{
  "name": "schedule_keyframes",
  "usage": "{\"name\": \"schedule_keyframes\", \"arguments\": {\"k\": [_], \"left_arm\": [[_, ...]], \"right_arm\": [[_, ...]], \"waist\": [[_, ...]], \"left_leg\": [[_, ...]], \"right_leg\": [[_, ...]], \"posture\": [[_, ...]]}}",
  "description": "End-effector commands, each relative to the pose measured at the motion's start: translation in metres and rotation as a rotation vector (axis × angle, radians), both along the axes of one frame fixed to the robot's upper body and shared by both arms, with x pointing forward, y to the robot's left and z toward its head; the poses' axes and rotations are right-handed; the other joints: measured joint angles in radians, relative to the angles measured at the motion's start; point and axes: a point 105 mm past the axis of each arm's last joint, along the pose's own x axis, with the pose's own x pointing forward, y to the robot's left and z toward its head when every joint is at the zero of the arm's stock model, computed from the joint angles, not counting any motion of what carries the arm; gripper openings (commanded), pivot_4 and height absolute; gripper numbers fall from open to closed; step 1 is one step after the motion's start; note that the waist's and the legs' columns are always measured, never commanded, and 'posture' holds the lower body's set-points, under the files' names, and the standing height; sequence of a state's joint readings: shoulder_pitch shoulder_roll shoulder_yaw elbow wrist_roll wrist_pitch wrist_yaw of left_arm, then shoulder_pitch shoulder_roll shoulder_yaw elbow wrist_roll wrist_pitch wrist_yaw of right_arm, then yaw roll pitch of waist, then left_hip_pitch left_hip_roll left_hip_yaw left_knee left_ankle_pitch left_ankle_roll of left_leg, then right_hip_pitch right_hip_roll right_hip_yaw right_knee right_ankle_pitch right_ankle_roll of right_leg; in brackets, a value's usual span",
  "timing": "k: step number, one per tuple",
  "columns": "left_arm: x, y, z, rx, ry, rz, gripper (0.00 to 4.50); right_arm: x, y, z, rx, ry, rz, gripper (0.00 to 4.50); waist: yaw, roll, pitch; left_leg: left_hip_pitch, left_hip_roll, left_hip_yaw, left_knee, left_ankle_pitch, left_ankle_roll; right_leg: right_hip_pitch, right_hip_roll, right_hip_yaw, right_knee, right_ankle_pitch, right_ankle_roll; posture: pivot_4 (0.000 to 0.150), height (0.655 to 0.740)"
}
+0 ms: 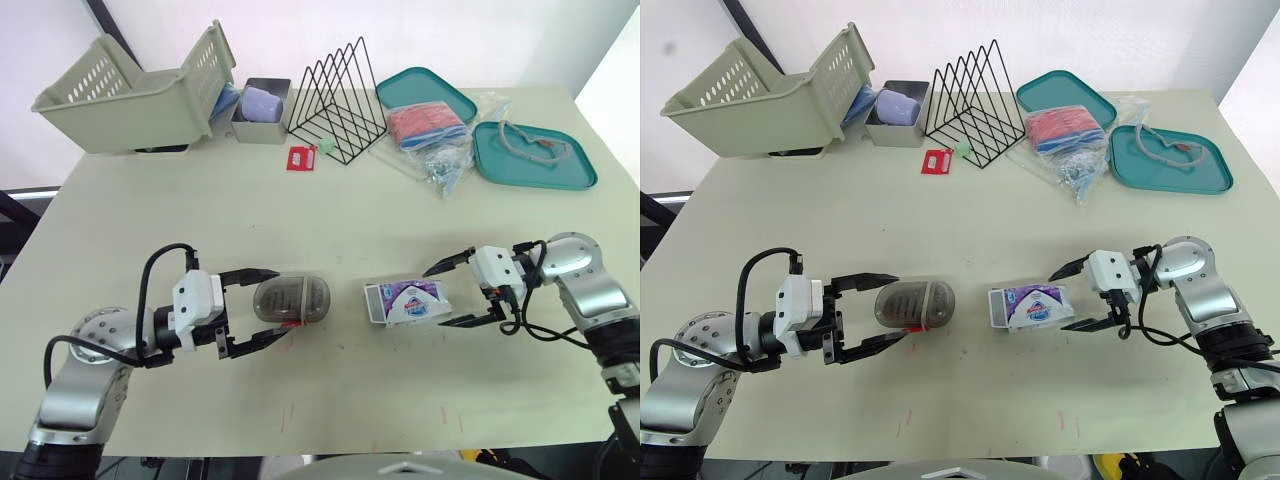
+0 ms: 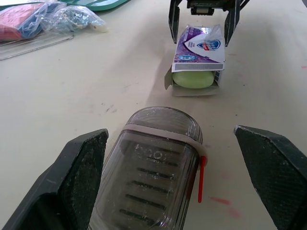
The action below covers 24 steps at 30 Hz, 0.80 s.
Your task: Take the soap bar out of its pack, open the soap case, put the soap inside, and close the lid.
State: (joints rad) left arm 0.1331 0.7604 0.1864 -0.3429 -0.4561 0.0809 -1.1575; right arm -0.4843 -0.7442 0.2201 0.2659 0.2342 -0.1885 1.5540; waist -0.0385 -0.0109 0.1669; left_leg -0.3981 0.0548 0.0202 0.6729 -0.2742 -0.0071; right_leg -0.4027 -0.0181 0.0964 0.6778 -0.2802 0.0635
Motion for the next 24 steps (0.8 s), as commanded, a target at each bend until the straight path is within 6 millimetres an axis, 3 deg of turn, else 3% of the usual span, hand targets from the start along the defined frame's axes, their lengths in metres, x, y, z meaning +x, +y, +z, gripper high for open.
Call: {"name": "schedule_keyframes", "arguments": {"k": [1, 3, 8, 9, 19, 24], "left_arm": [[-0.002, -0.003, 0.006, 0.009, -0.035, -0.016, 4.5], [-0.002, -0.003, 0.005, 0.01, -0.034, -0.015, 4.5], [-0.002, -0.003, 0.003, 0.015, -0.031, -0.011, 4.5], [-0.002, -0.003, 0.003, 0.016, -0.031, -0.009, 4.5], [-0.002, -0.003, 0.001, 0.018, -0.033, 0.004, 4.5], [-0.002, -0.003, -0.001, 0.015, -0.03, 0.012, 4.5]], "right_arm": [[0.004, 0.004, 0.013, 0.028, -0.04, 0.012, 3.69], [0.004, 0.004, 0.013, 0.026, -0.039, 0.011, 2.61], [0.004, 0.002, 0.011, 0.014, -0.038, 0.008, 0.79], [0.005, 0.002, 0.011, 0.012, -0.039, 0.006, 0.2], [0.007, -0.003, 0.014, 0.018, -0.04, -0.048, 0.07], [0.012, -0.025, 0.028, 0.034, -0.051, -0.166, 0.07]], "waist": [[0.0, 0.0, 0.0], [0.0, 0.0, 0.0], [0.0, 0.0, 0.0], [-0.001, 0.0, 0.0], [-0.002, 0.0, 0.0], [0.003, 0.0, 0.0]], "left_leg": [[0.0, 0.0, 0.0, 0.0, 0.0, 0.0], [0.0, 0.0, 0.0, 0.0, 0.0, 0.0], [0.0, 0.0, 0.0, 0.0, 0.0, 0.0], [0.0, 0.0, 0.0, 0.0, 0.0, 0.0], [0.0, 0.0, 0.0, 0.0, 0.0, 0.0], [0.0, 0.0, 0.0, 0.0, 0.0, 0.0]], "right_leg": [[0.0, 0.0, 0.0, 0.0, 0.0, 0.0], [0.0, 0.0, 0.0, 0.0, 0.0, 0.0], [0.0, 0.0, 0.0, 0.0, 0.0, 0.0], [0.0, 0.0, 0.0, 0.0, 0.0, 0.0], [0.0, 0.0, 0.0, 0.0, 0.0, 0.0], [0.0, 0.0, 0.0, 0.0, 0.0, 0.0]], "posture": [[0.15, 0.74], [0.15, 0.74], [0.15, 0.74], [0.15, 0.74], [0.15, 0.74], [0.15, 0.74]]}}
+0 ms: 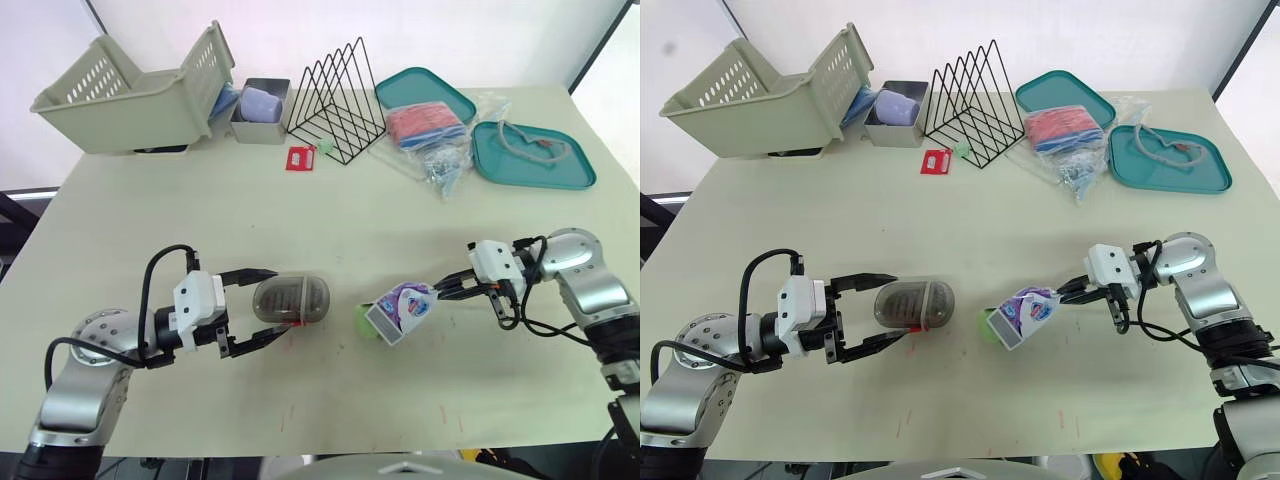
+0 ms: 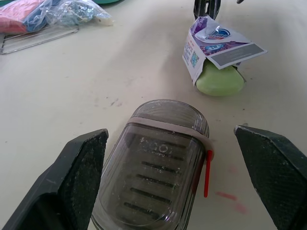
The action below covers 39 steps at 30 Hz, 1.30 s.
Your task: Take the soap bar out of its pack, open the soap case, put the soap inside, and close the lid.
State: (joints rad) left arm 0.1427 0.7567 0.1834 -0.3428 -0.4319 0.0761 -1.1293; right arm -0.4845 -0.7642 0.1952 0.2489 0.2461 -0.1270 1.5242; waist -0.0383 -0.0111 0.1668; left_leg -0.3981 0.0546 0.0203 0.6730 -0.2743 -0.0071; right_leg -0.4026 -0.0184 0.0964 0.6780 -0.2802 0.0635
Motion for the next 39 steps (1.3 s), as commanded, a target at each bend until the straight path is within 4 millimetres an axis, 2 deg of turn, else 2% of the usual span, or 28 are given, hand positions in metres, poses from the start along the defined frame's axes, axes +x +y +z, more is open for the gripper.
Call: {"name": "schedule_keyframes", "arguments": {"k": [1, 8, 14, 25, 31, 39], "left_arm": [[-0.003, -0.004, 0.002, 0.0, -0.025, -0.017, 4.5], [-0.002, -0.002, 0.003, -0.009, -0.026, -0.009, 4.5], [0.0, -0.002, 0.004, -0.009, -0.026, -0.011, 4.5], [0.002, -0.002, 0.004, -0.008, -0.023, -0.022, 4.5], [0.002, -0.002, 0.003, -0.004, -0.018, -0.028, 4.5], [0.004, -0.003, 0.002, -0.005, -0.019, -0.031, 4.5]], "right_arm": [[0.007, -0.024, 0.024, 0.024, -0.06, -0.127, 0.07], [0.003, -0.064, 0.038, -0.027, -0.111, -0.296, 0.07], [0.004, -0.076, 0.044, -0.065, -0.162, -0.38, 0.07], [0.004, -0.085, 0.039, -0.139, -0.188, -0.377, 0.07], [0.004, -0.115, 0.043, -0.187, -0.204, -0.427, 0.07], [0.001, -0.156, 0.055, -0.094, -0.166, -0.566, 0.07]], "waist": [[0.005, 0.0, 0.0], [0.005, 0.0, 0.0], [-0.003, 0.0, 0.0], [-0.001, 0.0, 0.0], [0.001, 0.0, 0.0], [0.0, 0.0, 0.0]], "left_leg": [[0.0, 0.0, 0.0, 0.0, 0.0, 0.0], [0.0, 0.0, 0.0, 0.0, 0.0, 0.0], [0.001, 0.0, 0.0, 0.0, 0.0, 0.0], [0.0, 0.0, 0.0, 0.0, 0.0, 0.0], [0.0, 0.0, 0.001, 0.0, 0.0, 0.0], [0.0, 0.0, 0.001, 0.0, 0.0, 0.0]], "right_leg": [[0.0, 0.0, 0.0, 0.0, 0.0, 0.0], [0.0, 0.0, 0.0, 0.0, 0.0, 0.0], [0.0, 0.001, 0.001, 0.0, 0.0, 0.0], [0.0, 0.001, 0.001, 0.0, 0.0, 0.0], [0.0, 0.0, 0.001, 0.0, 0.0, 0.0], [0.0, 0.0, 0.001, 0.0, 0.0, 0.0]], "posture": [[0.15, 0.74], [0.15, 0.74], [0.15, 0.74], [0.15, 0.74], [0.15, 0.74], [0.15, 0.74]]}}
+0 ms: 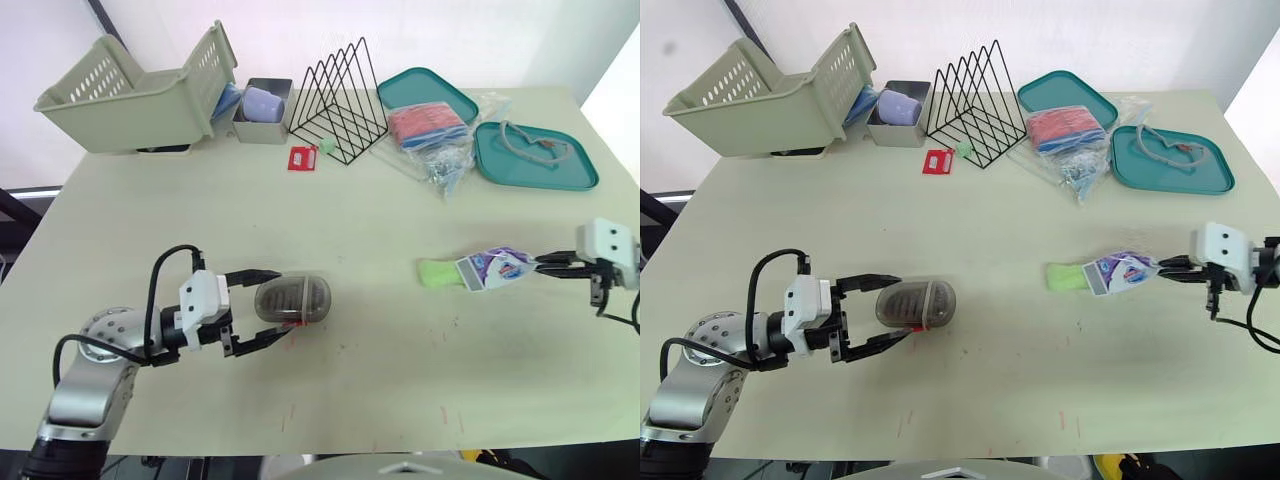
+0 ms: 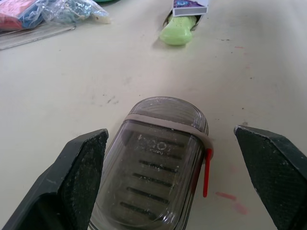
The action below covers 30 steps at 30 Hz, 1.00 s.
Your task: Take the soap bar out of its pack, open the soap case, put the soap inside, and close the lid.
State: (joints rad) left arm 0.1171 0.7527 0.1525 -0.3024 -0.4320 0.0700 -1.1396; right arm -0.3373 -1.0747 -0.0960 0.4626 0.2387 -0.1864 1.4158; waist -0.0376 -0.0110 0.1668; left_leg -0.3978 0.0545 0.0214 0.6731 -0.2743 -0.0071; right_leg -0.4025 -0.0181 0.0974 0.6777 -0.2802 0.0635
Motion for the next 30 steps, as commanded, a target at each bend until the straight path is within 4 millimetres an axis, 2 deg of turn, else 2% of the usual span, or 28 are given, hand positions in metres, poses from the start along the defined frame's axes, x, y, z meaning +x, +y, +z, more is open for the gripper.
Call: {"name": "schedule_keyframes", "arguments": {"k": [1, 4, 8, 13, 17, 19, 24, 27, 30], "left_arm": [[0.0, -0.002, 0.007, 0.004, -0.042, -0.017, 4.5], [0.001, -0.002, 0.006, 0.002, -0.04, -0.016, 4.5], [0.0, -0.002, 0.005, 0.002, -0.039, -0.016, 4.5], [0.001, -0.002, 0.006, -0.003, -0.045, -0.005, 4.5], [0.0, -0.003, 0.006, -0.015, -0.043, -0.007, 4.5], [-0.001, -0.003, 0.007, -0.017, -0.042, -0.013, 4.5], [0.0, -0.006, 0.019, -0.089, -0.034, -0.017, 4.5], [0.0, -0.006, 0.02, -0.098, -0.015, -0.015, 4.5], [-0.001, -0.007, 0.019, -0.092, -0.006, -0.019, 4.5]], "right_arm": [[0.001, -0.015, 0.025, 0.06, -0.076, -0.042, 0.07], [-0.002, -0.017, 0.029, 0.084, -0.081, -0.022, 0.07], [0.003, -0.032, 0.034, 0.088, -0.122, -0.094, 0.07], [0.018, -0.052, 0.038, 0.29, -0.143, -0.36, 0.07], [0.032, -0.063, 0.026, 0.44, -0.215, -0.671, 0.07], [0.032, -0.062, 0.02, 0.494, -0.227, -0.788, 0.07], [0.022, -0.056, -0.01, 0.584, -0.177, -1.25, 0.07], [0.017, -0.045, -0.017, 0.61, -0.132, -1.381, 0.07], [0.02, -0.037, -0.016, 0.649, -0.13, -1.442, 0.07]], "waist": [[-0.002, 0.0, 0.0], [-0.004, 0.0, 0.0], [-0.004, 0.0, 0.0], [-0.001, 0.0, 0.0], [-0.003, -0.001, -0.001], [-0.002, 0.0, -0.001], [-0.003, 0.0, -0.001], [-0.002, 0.0, -0.002], [-0.001, 0.0, -0.002]], "left_leg": [[0.0, 0.0, 0.0, 0.0, 0.0, 0.0], [0.001, 0.0, 0.0, 0.0, 0.0, 0.0], [0.001, 0.0, 0.001, 0.0, 0.0, 0.0], [0.001, 0.0, 0.001, 0.0, 0.0, 0.0], [0.001, 0.0, 0.0, 0.0, 0.0, 0.0], [0.0, 0.0, 0.0, -0.001, 0.0, 0.0], [0.0, 0.0, 0.0, -0.001, 0.0, 0.0], [-0.001, 0.0, 0.0, -0.001, 0.0, 0.0], [-0.001, 0.0, -0.001, -0.001, 0.0, 0.0]], "right_leg": [[0.0, 0.0, 0.0, 0.0, 0.0, 0.0], [0.0, 0.0, 0.0, 0.0, 0.0, 0.0], [0.0, 0.0, 0.001, 0.0, 0.0, 0.0], [0.0, 0.0, 0.001, 0.0, 0.0, 0.0], [0.0, 0.0, 0.001, 0.0, 0.0, 0.0], [0.0, 0.001, 0.001, 0.0, 0.0, 0.0], [-0.001, 0.001, 0.001, 0.001, 0.0, 0.0], [-0.001, 0.0, 0.001, 0.001, 0.0, 0.0], [-0.001, 0.001, 0.001, 0.0, 0.0, 0.0]], "posture": [[0.15, 0.74], [0.15, 0.74], [0.15, 0.74], [0.15, 0.74], [0.15, 0.74], [0.15, 0.74], [0.15, 0.74], [0.15, 0.74], [0.15, 0.74]]}}
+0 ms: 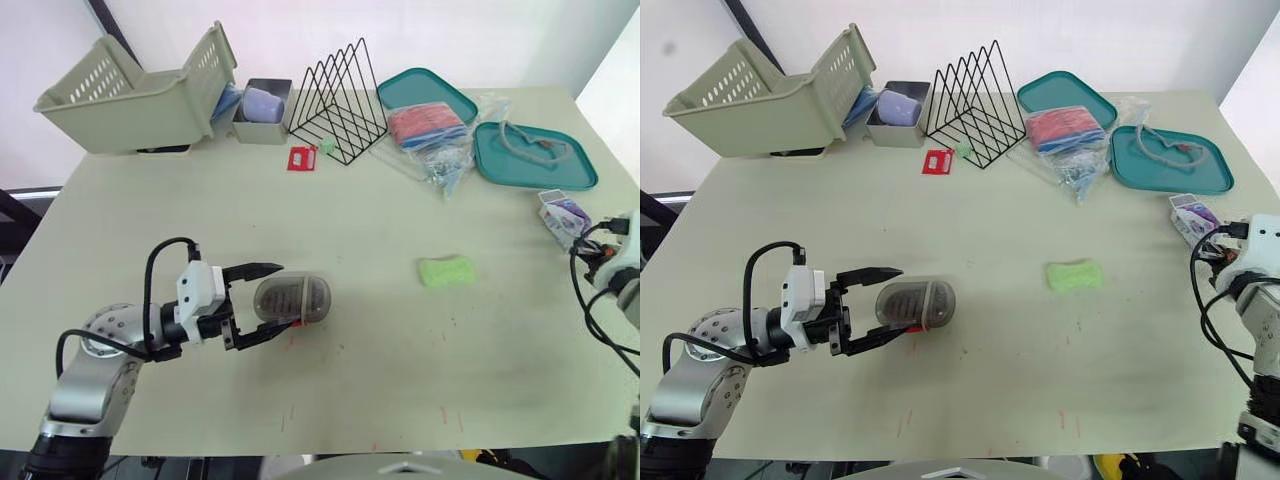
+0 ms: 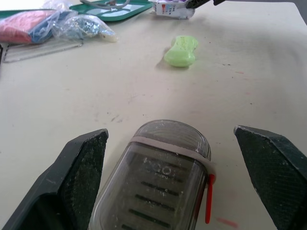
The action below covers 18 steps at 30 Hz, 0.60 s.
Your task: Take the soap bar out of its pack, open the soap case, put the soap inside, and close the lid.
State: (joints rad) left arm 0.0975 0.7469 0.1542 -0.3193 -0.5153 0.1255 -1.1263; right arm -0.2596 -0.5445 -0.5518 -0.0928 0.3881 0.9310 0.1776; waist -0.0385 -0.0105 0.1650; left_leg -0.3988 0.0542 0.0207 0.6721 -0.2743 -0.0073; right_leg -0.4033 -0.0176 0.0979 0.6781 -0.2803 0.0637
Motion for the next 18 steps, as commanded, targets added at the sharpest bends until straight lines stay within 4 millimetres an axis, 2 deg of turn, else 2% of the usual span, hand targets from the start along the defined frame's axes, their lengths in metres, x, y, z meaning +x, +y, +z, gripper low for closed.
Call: {"name": "schedule_keyframes", "arguments": {"k": [1, 5, 8, 9, 11, 14, 15, 18], "left_arm": [[-0.003, -0.002, 0.009, -0.004, -0.028, -0.013, 4.5], [-0.003, -0.003, 0.008, -0.001, -0.024, -0.011, 4.5], [-0.004, -0.003, 0.008, 0.001, -0.022, -0.006, 4.5], [-0.005, -0.002, 0.007, 0.002, -0.021, -0.004, 4.5], [-0.005, -0.002, 0.006, 0.005, -0.02, -0.001, 4.5], [-0.005, -0.003, 0.006, 0.005, -0.021, 0.0, 4.5], [-0.004, -0.003, 0.006, 0.004, -0.023, 0.0, 4.5], [-0.003, -0.004, 0.006, 0.002, -0.026, -0.001, 4.5]], "right_arm": [[-0.003, -0.001, 0.007, 0.028, -0.002, -0.108, 0.07], [-0.004, 0.008, 0.0, 0.053, 0.027, -0.091, 0.07], [-0.004, 0.011, 0.0, 0.037, 0.041, -0.056, 1.04], [-0.004, 0.012, 0.001, 0.03, 0.04, -0.046, 1.64], [-0.003, 0.013, 0.006, 0.003, 0.031, -0.007, 2.47], [0.0, 0.015, 0.02, -0.089, 0.0, 0.076, 4.15], [0.0, 0.014, 0.025, -0.146, -0.016, 0.109, 4.45], [0.0, 0.011, 0.039, -0.267, -0.073, 0.187, 4.45]], "waist": [[0.0, 0.0, 0.0], [-0.001, 0.0, 0.0], [-0.003, -0.001, 0.0], [-0.003, -0.001, 0.0], [-0.005, -0.001, 0.0], [-0.005, 0.0, 0.0], [-0.005, 0.0, 0.0], [-0.002, 0.0, 0.0]], "left_leg": [[0.0, 0.0, 0.0, 0.0, 0.0, 0.0], [0.0, 0.0, 0.0, 0.0, 0.0, 0.0], [0.0, 0.0, 0.0, 0.0, 0.0, 0.0], [0.0, 0.0, 0.0, 0.0, 0.0, 0.0], [0.0, 0.0, 0.0, 0.0, 0.0, 0.0], [0.0, 0.0, 0.0, -0.001, 0.0, 0.0], [0.0, 0.0, 0.001, -0.001, 0.0, 0.0], [0.0, 0.0, 0.001, -0.001, 0.0, 0.0]], "right_leg": [[0.0, 0.0, 0.0, 0.0, 0.0, 0.0], [0.0, 0.0, 0.0, 0.0, 0.0, 0.0], [0.0, 0.0, 0.0, 0.0, 0.0, 0.0], [0.0, 0.0, 0.0, 0.0, 0.0, 0.0], [0.0, 0.0, 0.0, 0.0, 0.0, 0.0], [-0.001, 0.0, 0.0, 0.0, 0.0, 0.0], [-0.001, 0.0, 0.0, 0.0, 0.0, 0.0], [-0.001, 0.0, 0.0, -0.001, 0.0, 0.0]], "posture": [[0.15, 0.74], [0.15, 0.74], [0.15, 0.74], [0.15, 0.74], [0.15, 0.74], [0.15, 0.74], [0.15, 0.74], [0.15, 0.74]]}}
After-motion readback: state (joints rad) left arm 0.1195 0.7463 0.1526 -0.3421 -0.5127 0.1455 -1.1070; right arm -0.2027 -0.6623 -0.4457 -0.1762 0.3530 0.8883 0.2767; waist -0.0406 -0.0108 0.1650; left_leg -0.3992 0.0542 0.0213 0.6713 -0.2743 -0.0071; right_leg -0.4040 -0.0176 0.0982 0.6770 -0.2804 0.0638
